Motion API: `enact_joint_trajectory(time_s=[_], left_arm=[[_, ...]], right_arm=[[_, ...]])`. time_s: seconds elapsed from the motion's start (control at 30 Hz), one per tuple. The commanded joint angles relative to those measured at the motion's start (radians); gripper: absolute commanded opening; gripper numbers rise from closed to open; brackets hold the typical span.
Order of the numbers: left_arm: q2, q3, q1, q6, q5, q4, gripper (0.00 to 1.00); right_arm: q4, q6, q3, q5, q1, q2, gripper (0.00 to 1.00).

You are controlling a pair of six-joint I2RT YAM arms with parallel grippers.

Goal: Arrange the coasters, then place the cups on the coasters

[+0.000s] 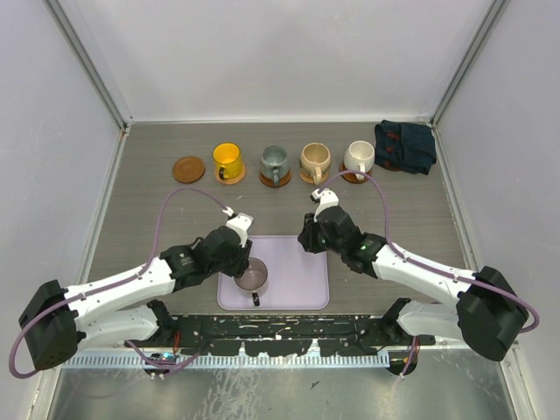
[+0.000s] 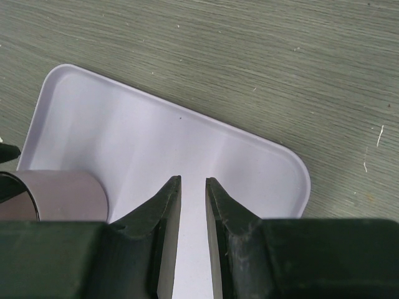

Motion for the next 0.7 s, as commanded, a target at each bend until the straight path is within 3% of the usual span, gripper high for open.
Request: enact_joint_trajectory(time_s=[0.0, 0.17, 0.33, 0.4, 0.5, 0.67], left_arm=[[0.039, 0.075, -0.003, 0.126, -0.079, 0.174, 0.37], [0.120, 0.133, -0.002, 0.237, -0.124, 0.248, 0.40], [0.183, 0.179, -0.001, 0.283, -0.113, 0.290, 0.55], [0.187, 0.194, -0.001, 0.281, -0.109, 0.285, 0.65], [0.155, 0.194, -0.001, 0.277, -0.123, 0.273, 0.81], [0.024, 0.188, -0.001, 0.274, -0.131, 0.216, 0.86]], right_arm=[[0.050, 0.015, 0.001, -0.014, 0.000, -0.019, 0.28], [0.053, 0.015, -0.001, -0.016, 0.000, -0.020, 0.28], [0.051, 0.018, -0.002, -0.011, 0.000, -0.030, 0.28], [0.049, 0.018, -0.004, -0.007, -0.001, -0.037, 0.28], [0.045, 0.019, -0.009, 0.000, 0.000, -0.047, 0.28], [0.051, 0.019, -0.009, -0.002, -0.001, -0.038, 0.28]])
